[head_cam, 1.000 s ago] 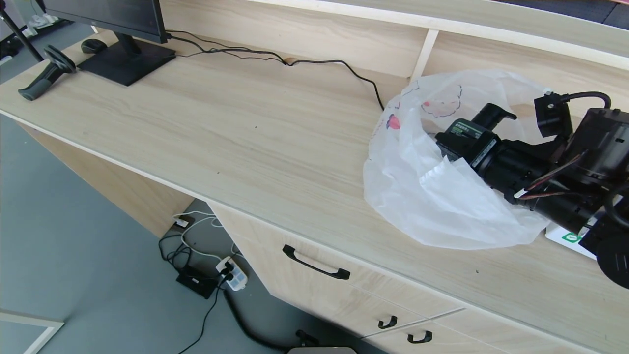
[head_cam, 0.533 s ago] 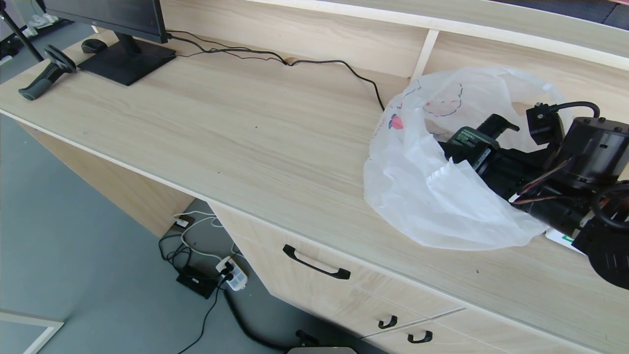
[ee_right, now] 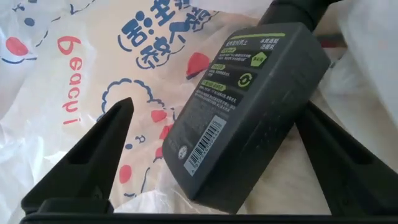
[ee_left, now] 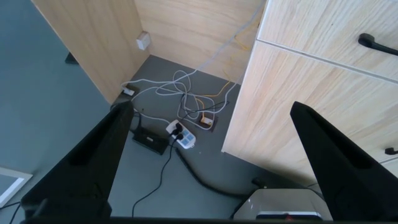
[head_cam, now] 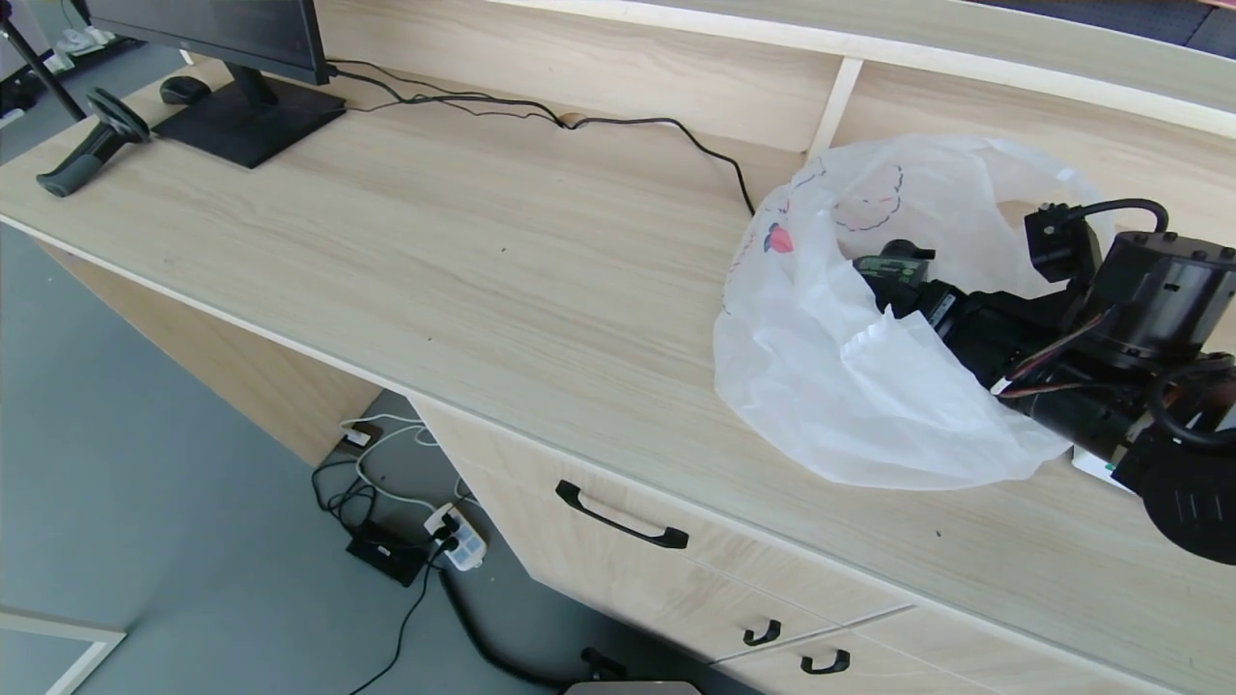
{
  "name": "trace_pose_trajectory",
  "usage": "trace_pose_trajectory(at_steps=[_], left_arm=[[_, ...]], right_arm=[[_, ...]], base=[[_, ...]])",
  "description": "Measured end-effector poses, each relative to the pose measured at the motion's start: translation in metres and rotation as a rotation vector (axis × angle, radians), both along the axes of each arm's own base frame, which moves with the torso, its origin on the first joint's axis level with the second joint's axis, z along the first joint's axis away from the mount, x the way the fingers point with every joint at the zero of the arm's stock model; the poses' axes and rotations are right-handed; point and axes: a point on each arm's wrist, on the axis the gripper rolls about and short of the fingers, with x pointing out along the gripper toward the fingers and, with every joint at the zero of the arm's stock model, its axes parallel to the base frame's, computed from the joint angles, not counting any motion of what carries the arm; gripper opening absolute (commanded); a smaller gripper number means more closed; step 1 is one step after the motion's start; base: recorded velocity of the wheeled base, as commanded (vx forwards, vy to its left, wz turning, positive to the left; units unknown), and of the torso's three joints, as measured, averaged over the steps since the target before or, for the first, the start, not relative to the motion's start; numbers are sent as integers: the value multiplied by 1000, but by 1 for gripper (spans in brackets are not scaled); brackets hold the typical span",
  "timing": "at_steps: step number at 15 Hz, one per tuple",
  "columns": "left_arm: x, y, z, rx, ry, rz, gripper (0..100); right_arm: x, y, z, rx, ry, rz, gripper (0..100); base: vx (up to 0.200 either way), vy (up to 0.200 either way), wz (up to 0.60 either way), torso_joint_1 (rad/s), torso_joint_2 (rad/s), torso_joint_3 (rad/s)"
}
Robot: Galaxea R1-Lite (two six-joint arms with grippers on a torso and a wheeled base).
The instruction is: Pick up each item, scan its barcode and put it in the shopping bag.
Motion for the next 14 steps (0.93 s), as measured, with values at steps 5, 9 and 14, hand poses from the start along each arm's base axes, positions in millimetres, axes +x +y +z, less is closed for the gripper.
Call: trace_pose_trajectory(at_steps=[5, 9, 14], left_arm=[[0, 0, 0, -1, 3, -1, 100], [0, 0, 0, -1, 3, 0, 100], [0, 0, 0, 2, 3, -1, 100]], right_arm=[[5, -25, 30, -168, -155, -103, 100], [-13, -32, 38, -187, -183, -136, 100], [-25, -34, 58, -178, -261, -142, 100]], base=[[0, 0, 0, 0, 0, 0], [0, 0, 0, 0, 0, 0], [0, 0, 0, 0, 0, 0]])
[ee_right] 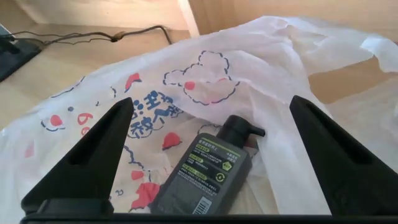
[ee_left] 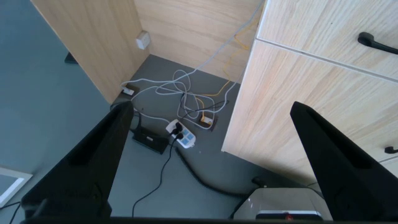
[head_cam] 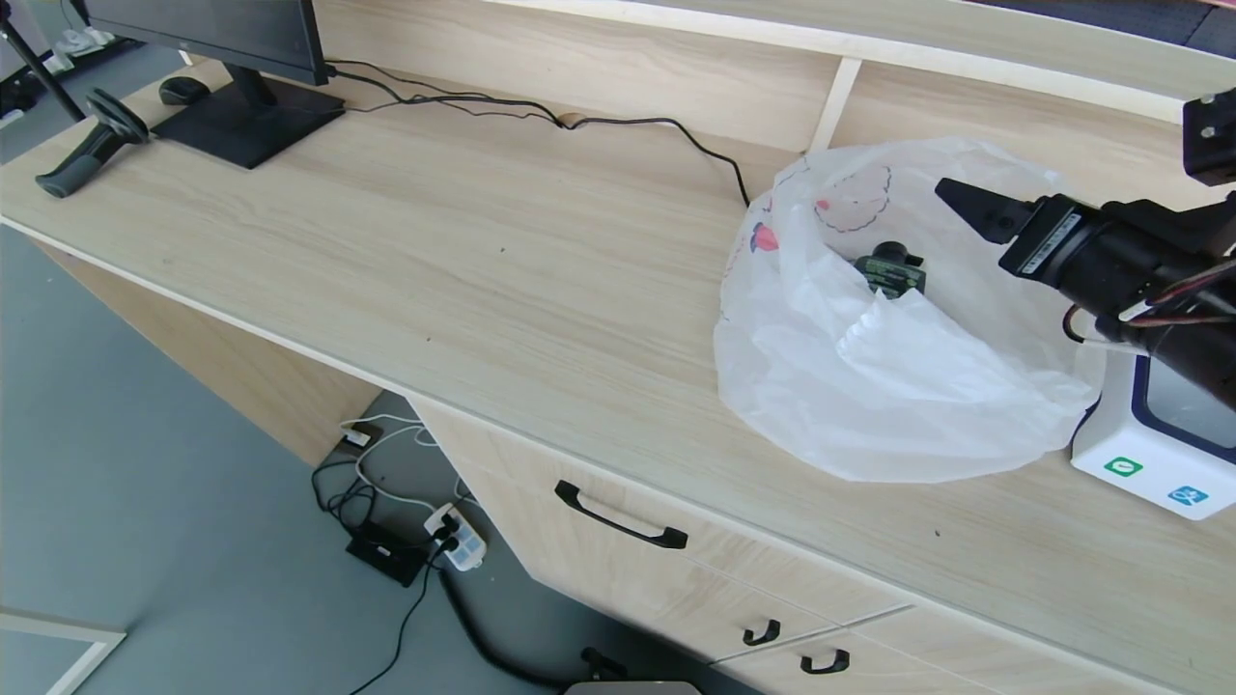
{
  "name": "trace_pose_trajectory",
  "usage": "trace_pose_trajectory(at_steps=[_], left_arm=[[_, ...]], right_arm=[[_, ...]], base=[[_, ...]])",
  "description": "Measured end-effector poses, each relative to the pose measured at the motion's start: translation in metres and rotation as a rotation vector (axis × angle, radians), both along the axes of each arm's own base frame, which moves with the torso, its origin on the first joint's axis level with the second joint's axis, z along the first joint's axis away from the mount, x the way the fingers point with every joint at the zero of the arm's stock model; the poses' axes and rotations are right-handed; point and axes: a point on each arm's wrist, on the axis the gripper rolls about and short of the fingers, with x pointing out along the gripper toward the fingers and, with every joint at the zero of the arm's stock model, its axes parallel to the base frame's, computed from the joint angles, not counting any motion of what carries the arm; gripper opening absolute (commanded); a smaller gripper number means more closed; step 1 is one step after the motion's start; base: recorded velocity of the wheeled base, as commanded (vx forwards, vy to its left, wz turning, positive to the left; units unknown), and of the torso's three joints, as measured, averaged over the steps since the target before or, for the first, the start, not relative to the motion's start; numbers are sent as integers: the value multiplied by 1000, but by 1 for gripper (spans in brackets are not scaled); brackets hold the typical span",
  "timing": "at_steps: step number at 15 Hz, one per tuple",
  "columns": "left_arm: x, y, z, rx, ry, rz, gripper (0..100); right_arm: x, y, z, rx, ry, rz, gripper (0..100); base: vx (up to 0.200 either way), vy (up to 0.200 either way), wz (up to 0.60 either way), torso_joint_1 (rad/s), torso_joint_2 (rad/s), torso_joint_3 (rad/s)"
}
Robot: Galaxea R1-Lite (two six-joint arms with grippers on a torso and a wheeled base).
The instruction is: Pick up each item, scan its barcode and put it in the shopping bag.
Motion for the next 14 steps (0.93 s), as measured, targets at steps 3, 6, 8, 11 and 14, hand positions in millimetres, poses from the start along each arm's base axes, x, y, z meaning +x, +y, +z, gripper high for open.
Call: trace_pose_trajectory(at_steps=[3, 6, 8, 11, 14], left_arm=[[0, 0, 0, 1, 0, 0, 100], [0, 0, 0, 1, 0, 0, 100], [0, 0, 0, 0, 0, 0, 100], [0, 0, 0, -2, 1, 0, 100], [0, 0, 0, -3, 2, 0, 100]], right_arm=[[-17, 1, 13, -58, -66, 13, 100], [-54, 10, 16, -112, -111, 78, 100], [-87, 20, 5, -165, -115, 169, 100], [-120, 26, -3, -188, -134, 281, 100], [-128, 25, -2, -187, -156, 291, 100]], base=[[0, 0, 0, 0, 0, 0], [0, 0, 0, 0, 0, 0], [0, 0, 0, 0, 0, 0], [-67, 0, 0, 2, 1, 2], [-200, 0, 0, 12, 7, 1]])
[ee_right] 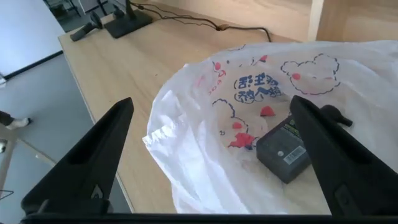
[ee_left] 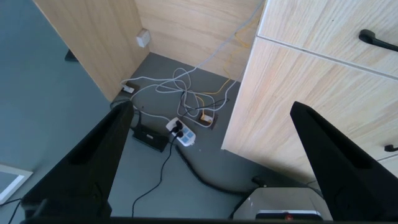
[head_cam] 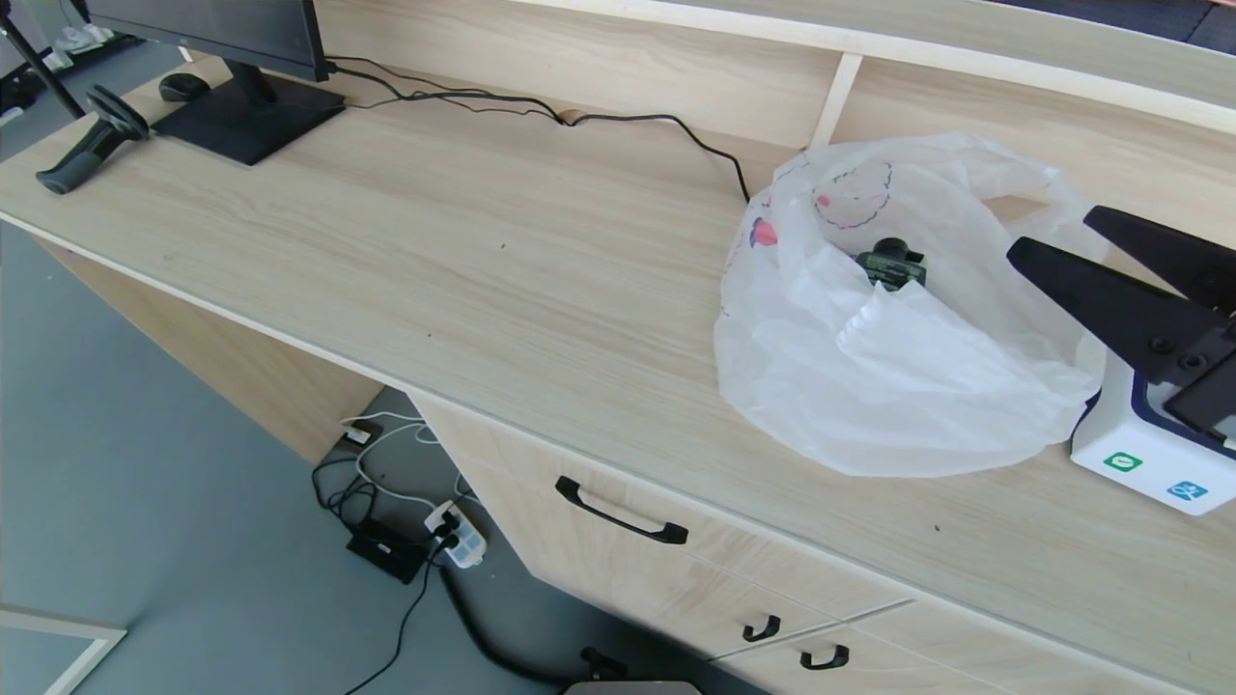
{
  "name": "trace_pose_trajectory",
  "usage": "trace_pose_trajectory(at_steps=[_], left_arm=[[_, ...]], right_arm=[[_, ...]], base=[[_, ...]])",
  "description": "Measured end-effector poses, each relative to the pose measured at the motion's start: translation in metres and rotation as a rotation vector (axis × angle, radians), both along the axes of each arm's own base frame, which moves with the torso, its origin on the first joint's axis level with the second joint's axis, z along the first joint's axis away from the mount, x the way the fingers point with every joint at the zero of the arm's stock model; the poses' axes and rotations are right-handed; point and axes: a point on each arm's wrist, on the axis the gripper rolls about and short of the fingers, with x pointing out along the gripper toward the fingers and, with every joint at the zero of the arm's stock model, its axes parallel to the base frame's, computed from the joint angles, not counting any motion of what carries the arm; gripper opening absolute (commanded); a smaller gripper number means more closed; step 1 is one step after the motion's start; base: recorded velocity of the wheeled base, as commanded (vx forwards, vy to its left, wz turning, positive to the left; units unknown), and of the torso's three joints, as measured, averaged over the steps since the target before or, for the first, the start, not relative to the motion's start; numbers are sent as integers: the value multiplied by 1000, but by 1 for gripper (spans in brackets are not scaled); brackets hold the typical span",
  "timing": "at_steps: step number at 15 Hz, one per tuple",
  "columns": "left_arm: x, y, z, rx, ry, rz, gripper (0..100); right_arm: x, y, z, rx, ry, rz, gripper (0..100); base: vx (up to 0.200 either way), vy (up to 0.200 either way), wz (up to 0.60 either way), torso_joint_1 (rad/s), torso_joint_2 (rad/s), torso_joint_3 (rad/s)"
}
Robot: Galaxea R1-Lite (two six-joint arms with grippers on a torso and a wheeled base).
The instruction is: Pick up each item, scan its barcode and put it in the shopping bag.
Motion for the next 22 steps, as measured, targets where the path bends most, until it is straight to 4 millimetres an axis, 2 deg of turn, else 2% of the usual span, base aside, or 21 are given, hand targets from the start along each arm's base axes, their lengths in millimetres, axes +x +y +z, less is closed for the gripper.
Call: trace_pose_trajectory(at_steps=[3, 5, 13, 16, 19, 22], left_arm=[[0, 0, 0, 0, 0, 0, 100], [0, 0, 0, -1, 0, 1, 100], [0, 0, 0, -3, 0, 1, 100], [0, 0, 0, -22, 0, 0, 100], [0, 0, 0, -25, 4, -2, 100], [0, 0, 0, -26, 3, 2, 100]], right_arm=[[-3, -1, -2, -2, 4, 13, 100], [-4, -1, -5, -4, 12, 54, 100], [-5, -3, -11, -11, 34, 40, 100], [-4, -6, -12, -34, 20, -3, 100], [-2, -12, -17, -61, 18, -58, 100], [4, -30, -11, -13, 23, -167, 100]], base=[[-67, 0, 0, 4, 1, 1], [0, 0, -600, -7, -7, 9], [0, 0, -600, 11, 5, 3], [0, 0, 0, 0, 0, 0], [0, -200, 0, -2, 1, -1], [0, -200, 0, 1, 4, -1]])
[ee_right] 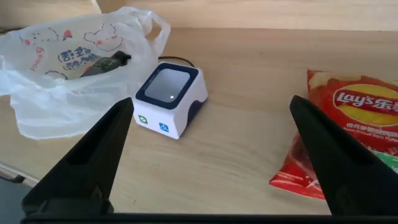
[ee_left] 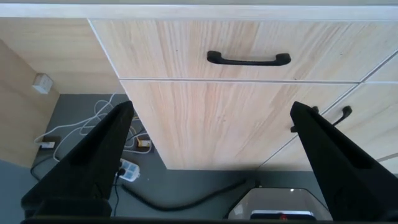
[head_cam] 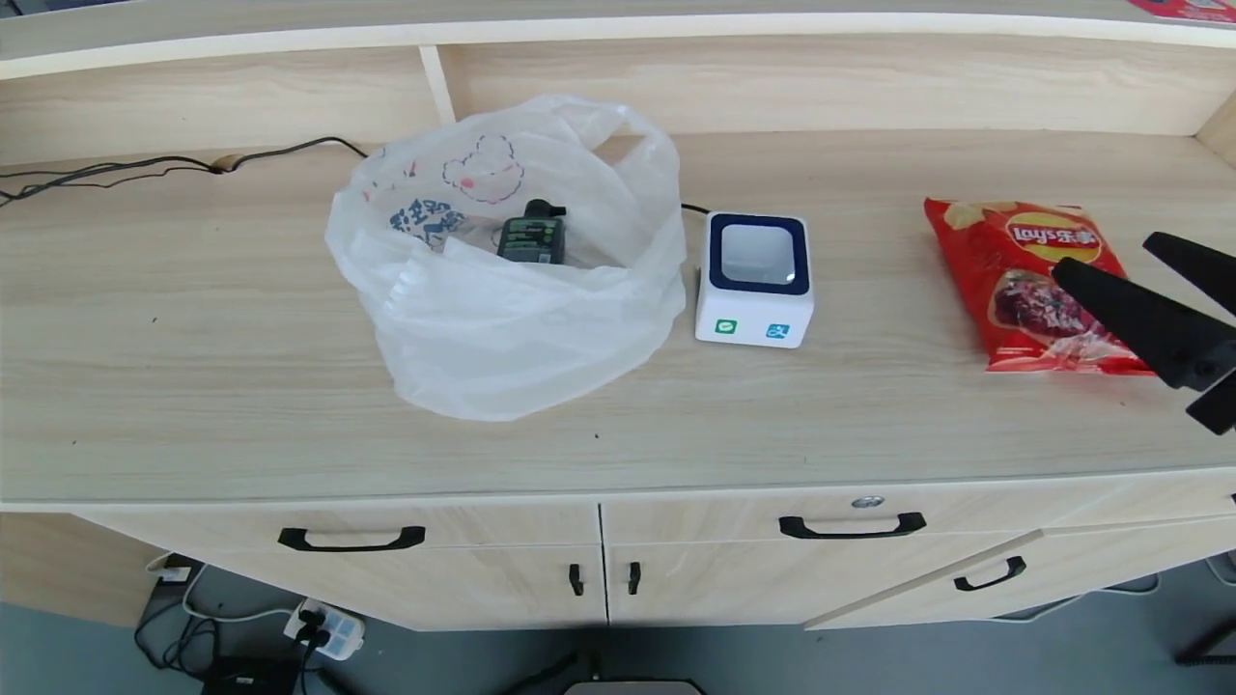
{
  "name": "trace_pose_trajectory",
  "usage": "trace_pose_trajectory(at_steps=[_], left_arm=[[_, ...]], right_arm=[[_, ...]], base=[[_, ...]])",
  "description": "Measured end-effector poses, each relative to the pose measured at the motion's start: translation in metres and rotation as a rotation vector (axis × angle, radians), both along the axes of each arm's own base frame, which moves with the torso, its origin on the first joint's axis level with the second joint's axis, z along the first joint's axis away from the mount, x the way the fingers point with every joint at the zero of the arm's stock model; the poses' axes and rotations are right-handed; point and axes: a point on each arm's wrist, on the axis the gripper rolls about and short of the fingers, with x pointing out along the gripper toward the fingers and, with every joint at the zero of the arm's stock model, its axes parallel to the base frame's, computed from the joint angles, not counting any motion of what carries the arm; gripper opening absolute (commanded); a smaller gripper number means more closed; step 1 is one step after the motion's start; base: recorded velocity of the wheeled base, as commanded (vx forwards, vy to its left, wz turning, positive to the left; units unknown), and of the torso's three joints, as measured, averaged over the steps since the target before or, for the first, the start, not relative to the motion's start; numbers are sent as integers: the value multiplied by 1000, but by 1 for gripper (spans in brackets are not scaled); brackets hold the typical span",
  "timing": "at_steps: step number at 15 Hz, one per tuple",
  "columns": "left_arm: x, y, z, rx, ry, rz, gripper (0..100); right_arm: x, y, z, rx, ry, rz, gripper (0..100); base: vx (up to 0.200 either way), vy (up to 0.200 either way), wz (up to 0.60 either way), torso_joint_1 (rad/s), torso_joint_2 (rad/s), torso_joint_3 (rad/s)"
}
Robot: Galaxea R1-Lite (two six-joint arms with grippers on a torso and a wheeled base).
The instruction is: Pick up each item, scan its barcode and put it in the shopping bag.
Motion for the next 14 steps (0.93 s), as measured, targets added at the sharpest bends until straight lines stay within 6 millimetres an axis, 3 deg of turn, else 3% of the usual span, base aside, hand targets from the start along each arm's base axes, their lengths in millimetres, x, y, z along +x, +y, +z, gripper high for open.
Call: trace_pose_trajectory(at_steps=[2, 4, 7, 14], left_arm=[[0, 0, 0, 0, 0, 0, 100], [0, 0, 0, 0, 0, -1, 100], [0, 0, 0, -4, 0, 0, 100], [0, 0, 1, -7, -7, 0, 100]], right_arm=[[6, -9, 13, 38, -26, -52, 100], [13, -11, 15, 73, -6, -58, 100], [28, -11, 15, 90, 32, -79, 100], [98, -9, 35, -27, 215, -154, 100]], base=[[0, -200, 0, 5, 5, 2], [0, -200, 0, 0, 2, -2], [0, 0, 0, 0, 0, 0], [0, 0, 0, 0, 0, 0]])
